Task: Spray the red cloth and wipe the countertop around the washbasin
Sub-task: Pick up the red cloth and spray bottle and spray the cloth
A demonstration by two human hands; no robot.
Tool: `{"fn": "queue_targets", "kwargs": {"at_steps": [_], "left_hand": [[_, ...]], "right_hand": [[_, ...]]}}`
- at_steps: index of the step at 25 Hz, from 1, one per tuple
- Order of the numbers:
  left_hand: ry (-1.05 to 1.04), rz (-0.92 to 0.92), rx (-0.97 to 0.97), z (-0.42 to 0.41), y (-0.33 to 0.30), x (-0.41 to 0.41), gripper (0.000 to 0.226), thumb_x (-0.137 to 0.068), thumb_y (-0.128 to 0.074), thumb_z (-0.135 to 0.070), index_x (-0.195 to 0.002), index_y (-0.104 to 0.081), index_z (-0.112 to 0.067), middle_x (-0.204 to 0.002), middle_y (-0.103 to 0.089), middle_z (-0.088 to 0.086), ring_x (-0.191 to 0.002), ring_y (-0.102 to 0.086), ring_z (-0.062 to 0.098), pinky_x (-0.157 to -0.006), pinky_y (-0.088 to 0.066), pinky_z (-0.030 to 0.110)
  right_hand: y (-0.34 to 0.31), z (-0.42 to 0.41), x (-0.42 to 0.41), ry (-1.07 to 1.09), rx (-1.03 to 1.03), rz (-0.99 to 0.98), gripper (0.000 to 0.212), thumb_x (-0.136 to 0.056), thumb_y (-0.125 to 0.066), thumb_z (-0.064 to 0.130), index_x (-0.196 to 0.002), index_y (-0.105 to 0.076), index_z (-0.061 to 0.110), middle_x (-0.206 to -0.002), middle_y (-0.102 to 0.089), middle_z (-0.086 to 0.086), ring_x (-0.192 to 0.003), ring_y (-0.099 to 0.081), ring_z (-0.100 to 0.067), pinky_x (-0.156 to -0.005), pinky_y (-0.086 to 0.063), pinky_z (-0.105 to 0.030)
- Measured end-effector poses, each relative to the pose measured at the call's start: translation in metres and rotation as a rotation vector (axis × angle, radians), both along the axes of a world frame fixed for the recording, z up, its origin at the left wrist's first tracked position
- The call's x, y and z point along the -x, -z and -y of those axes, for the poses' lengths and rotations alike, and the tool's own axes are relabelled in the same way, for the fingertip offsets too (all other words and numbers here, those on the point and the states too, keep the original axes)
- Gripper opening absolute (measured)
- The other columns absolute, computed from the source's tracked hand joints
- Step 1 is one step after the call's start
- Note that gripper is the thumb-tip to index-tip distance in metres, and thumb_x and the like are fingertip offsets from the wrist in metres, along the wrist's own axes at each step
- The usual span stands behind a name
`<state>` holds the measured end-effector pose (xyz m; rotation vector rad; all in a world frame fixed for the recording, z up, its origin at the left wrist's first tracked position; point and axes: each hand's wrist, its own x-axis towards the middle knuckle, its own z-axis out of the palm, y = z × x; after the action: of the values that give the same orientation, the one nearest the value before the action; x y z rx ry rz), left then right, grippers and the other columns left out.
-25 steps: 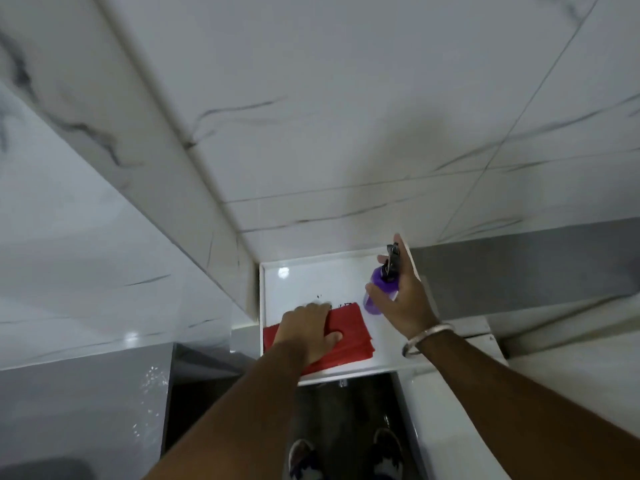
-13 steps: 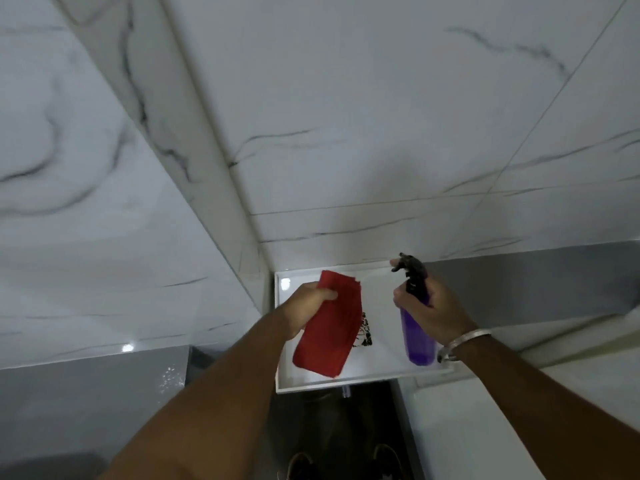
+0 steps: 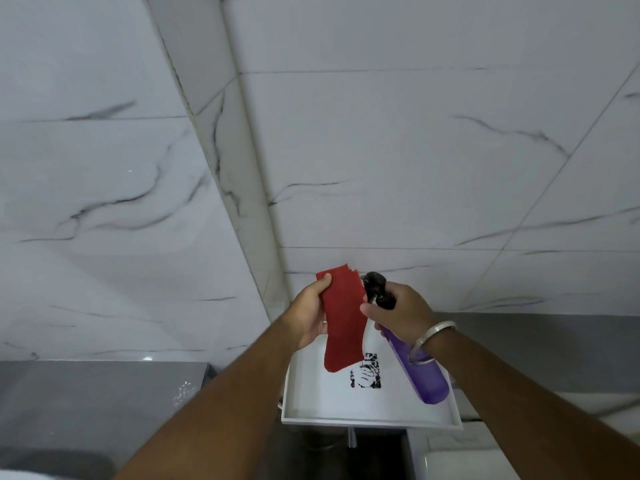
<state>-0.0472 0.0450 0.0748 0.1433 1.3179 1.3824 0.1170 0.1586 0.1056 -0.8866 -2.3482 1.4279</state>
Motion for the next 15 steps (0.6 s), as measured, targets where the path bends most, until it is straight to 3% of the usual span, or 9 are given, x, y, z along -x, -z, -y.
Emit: {"fn": "queue_targets", "kwargs": {"at_steps": [2,5,8,12,15], "left_hand": [[0.000,0.005,-0.007,0.000,-0.001,-0.003,0.047,-0.099,-0.041,-0.052,-0.117,-0.072,-0.021,-0.117,-0.075,0.005,-0.101,-0.071,0.019,-0.087,-0.057,0.042],[-0.028,0.008,-0.011,0.000,-0.006,-0.006,0.048,-0.099,-0.040,-0.053,-0.113,-0.074,-0.022,-0.114,-0.076,0.004,-0.096,-0.073,0.017,-0.075,-0.059,0.036],[-0.061,0.011,-0.025,-0.002,-0.013,-0.008,0.050,-0.099,-0.040,-0.053,-0.120,-0.070,-0.020,-0.115,-0.075,0.005,-0.097,-0.073,0.018,-0.069,-0.060,0.035],[-0.103,0.010,-0.029,-0.003,-0.017,-0.012,0.051,-0.099,-0.041,-0.054,-0.126,-0.066,-0.018,-0.118,-0.074,0.006,-0.103,-0.071,0.021,-0.076,-0.060,0.040],[-0.145,0.014,-0.040,-0.005,-0.020,-0.014,0.050,-0.099,-0.042,-0.053,-0.128,-0.064,-0.018,-0.119,-0.074,0.005,-0.108,-0.069,0.023,-0.082,-0.058,0.044]], "right_hand": [[-0.001,-0.002,0.002,-0.017,-0.060,0.057,0.027,-0.077,-0.069,0.044,-0.072,-0.062,0.019,-0.056,-0.069,-0.001,-0.048,-0.064,-0.010,-0.056,-0.050,-0.026],[0.001,-0.003,-0.004,-0.059,-0.001,0.047,0.020,-0.078,-0.068,0.043,-0.078,-0.064,0.023,-0.055,-0.068,0.001,-0.046,-0.063,-0.009,-0.058,-0.049,-0.028],[0.008,-0.002,-0.015,-0.071,-0.031,0.059,0.029,-0.077,-0.067,0.047,-0.073,-0.061,0.019,-0.052,-0.066,0.002,-0.048,-0.064,-0.010,-0.060,-0.049,-0.029],[0.018,-0.001,-0.036,-0.103,0.044,0.058,0.023,-0.079,-0.070,0.045,-0.067,-0.059,0.029,-0.053,-0.065,0.002,-0.049,-0.065,-0.013,-0.057,-0.049,-0.028],[0.029,-0.003,-0.055,-0.127,0.009,0.137,0.031,-0.078,-0.070,0.049,-0.064,-0.057,0.024,-0.053,-0.065,-0.002,-0.047,-0.063,-0.012,-0.056,-0.051,-0.030]]}}
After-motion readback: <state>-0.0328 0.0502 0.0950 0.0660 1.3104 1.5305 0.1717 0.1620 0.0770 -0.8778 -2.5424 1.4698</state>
